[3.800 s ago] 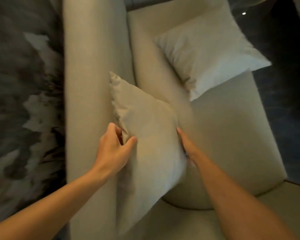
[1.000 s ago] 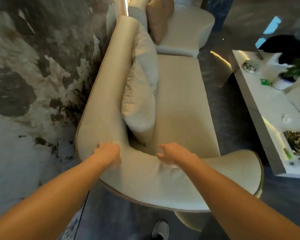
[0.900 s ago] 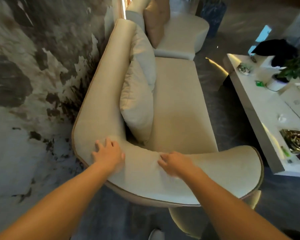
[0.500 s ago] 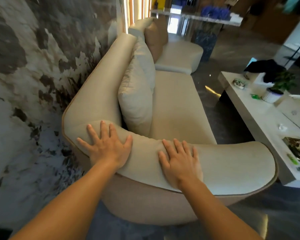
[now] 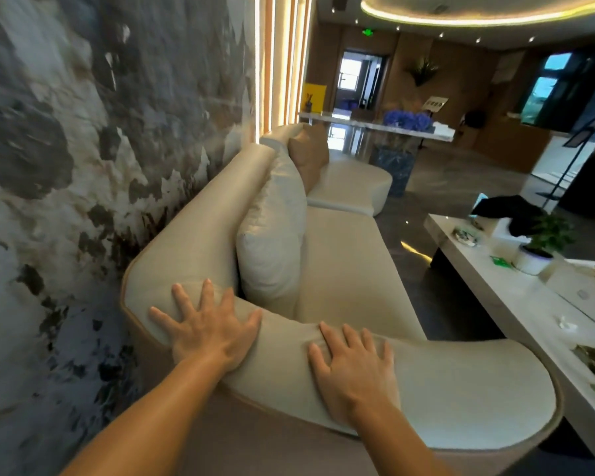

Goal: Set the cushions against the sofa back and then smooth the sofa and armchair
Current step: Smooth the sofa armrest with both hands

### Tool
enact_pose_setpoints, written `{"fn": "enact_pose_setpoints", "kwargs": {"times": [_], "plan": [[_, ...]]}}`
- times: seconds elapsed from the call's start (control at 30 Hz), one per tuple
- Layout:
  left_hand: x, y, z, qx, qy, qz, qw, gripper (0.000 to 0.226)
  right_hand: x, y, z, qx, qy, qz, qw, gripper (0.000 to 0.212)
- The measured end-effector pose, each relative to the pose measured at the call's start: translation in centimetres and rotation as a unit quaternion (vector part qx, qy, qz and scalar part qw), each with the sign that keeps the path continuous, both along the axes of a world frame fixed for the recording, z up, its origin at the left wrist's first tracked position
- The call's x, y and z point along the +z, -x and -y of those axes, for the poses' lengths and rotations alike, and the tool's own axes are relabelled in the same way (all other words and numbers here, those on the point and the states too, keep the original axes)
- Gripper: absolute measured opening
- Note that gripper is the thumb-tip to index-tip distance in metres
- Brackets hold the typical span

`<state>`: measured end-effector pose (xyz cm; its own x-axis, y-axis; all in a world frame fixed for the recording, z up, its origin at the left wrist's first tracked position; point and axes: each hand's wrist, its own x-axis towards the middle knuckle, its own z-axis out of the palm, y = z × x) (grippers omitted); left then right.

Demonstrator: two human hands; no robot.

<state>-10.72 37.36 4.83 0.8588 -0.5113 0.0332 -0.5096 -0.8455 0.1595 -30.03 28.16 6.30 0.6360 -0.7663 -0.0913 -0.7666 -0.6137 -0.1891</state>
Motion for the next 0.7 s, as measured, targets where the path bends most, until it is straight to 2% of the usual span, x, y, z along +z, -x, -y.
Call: {"fn": "enact_pose_setpoints", "kwargs": {"times": [0.43, 0.7], "plan": [[-0.3, -12.1, 6.6, -0.014, 0.014, 0.008, 1.0, 0.092, -0.5, -11.9, 5.6, -0.026, 0.008, 0.005, 1.0, 0.069], [-0.2, -12.7, 6.8, -0.014, 0.008, 0.018, 1.0, 0.09, -0.3, -12.6, 5.9, -0.023, 0.004, -0.005, 1.0, 0.067]]}}
